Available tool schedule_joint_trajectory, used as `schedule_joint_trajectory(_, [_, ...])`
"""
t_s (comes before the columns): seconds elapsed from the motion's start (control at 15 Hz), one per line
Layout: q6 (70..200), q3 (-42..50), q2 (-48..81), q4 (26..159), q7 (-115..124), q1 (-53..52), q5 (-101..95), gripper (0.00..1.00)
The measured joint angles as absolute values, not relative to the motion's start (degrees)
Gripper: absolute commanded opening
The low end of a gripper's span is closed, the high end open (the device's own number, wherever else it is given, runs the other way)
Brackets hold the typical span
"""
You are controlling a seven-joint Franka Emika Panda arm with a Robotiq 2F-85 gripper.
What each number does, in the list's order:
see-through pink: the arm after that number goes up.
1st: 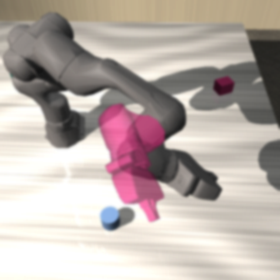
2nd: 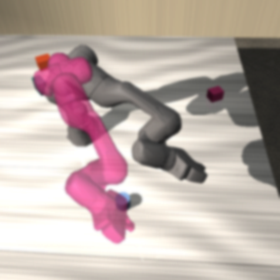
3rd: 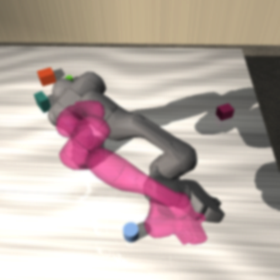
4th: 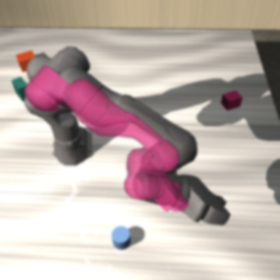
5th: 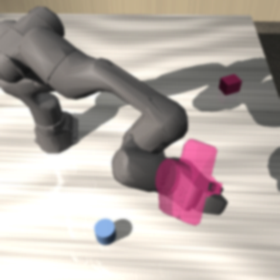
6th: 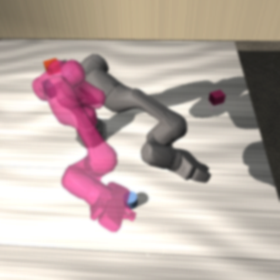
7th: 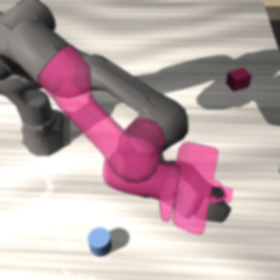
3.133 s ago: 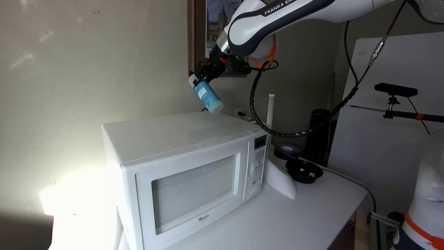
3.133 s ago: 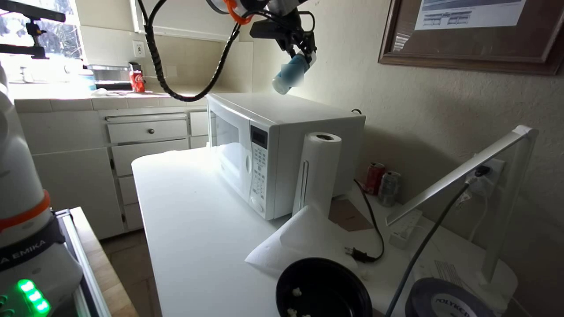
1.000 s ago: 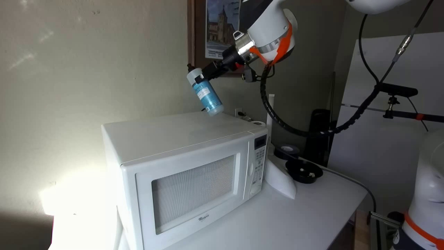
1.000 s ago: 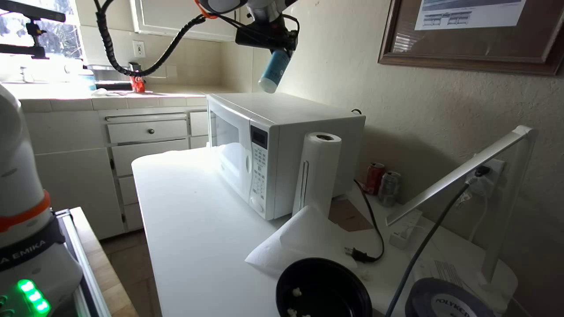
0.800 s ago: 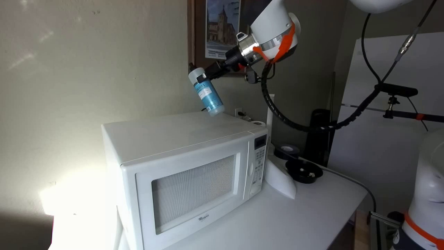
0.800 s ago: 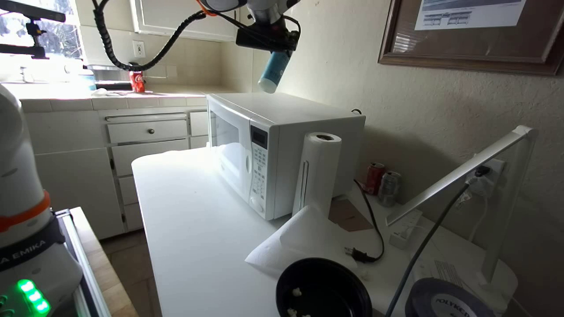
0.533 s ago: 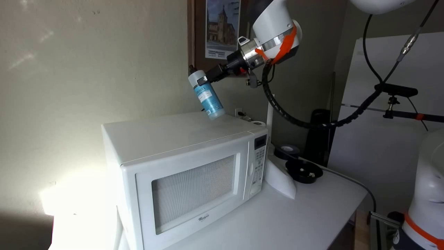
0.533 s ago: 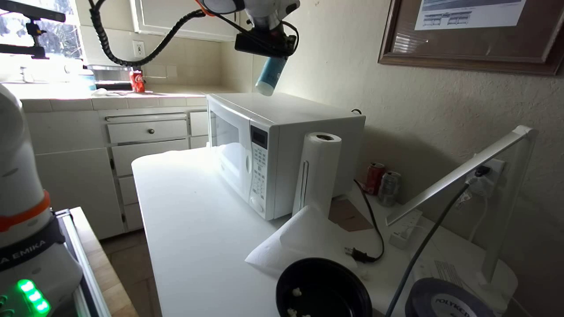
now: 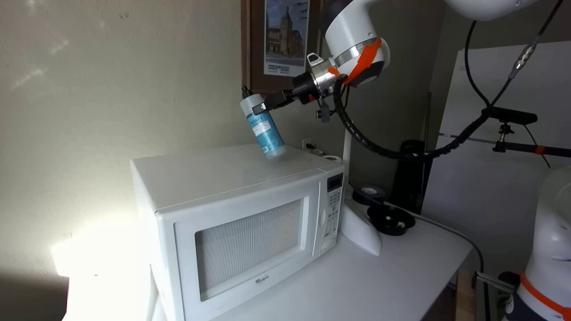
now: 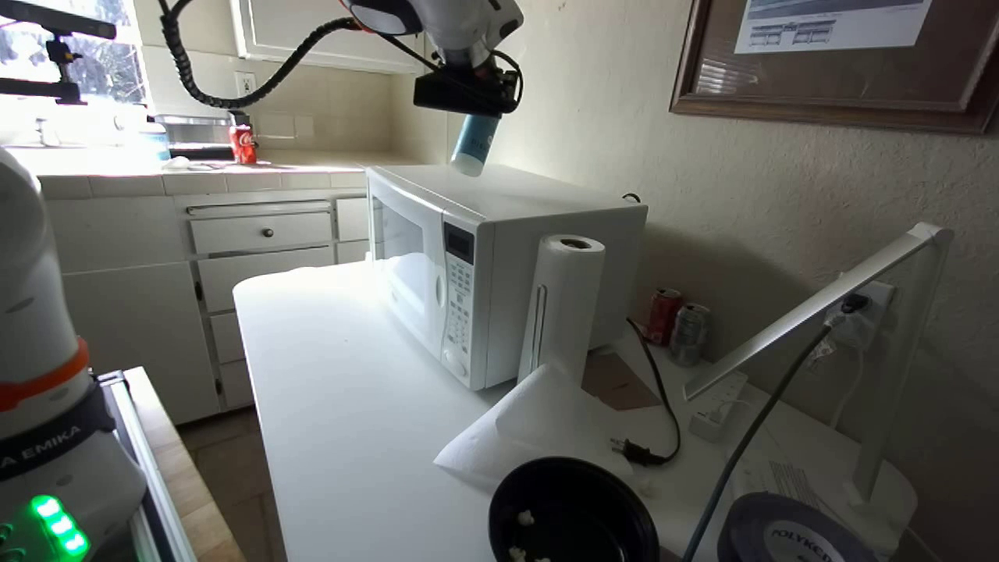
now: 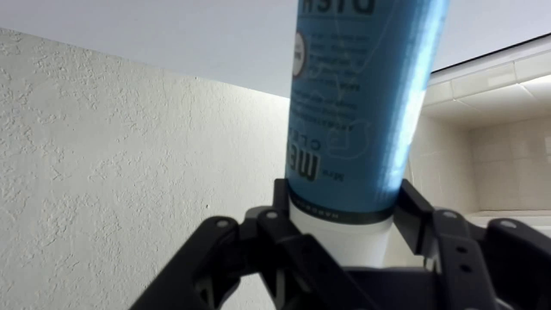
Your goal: Put the bottle on the microwave upright
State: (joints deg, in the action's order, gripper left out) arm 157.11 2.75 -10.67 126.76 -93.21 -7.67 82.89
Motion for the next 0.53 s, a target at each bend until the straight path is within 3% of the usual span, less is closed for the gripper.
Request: schedule_joint_trajectory(0.53, [154.99, 2.98, -10.58, 127.83, -109.90, -8.01, 98.32, 0.35])
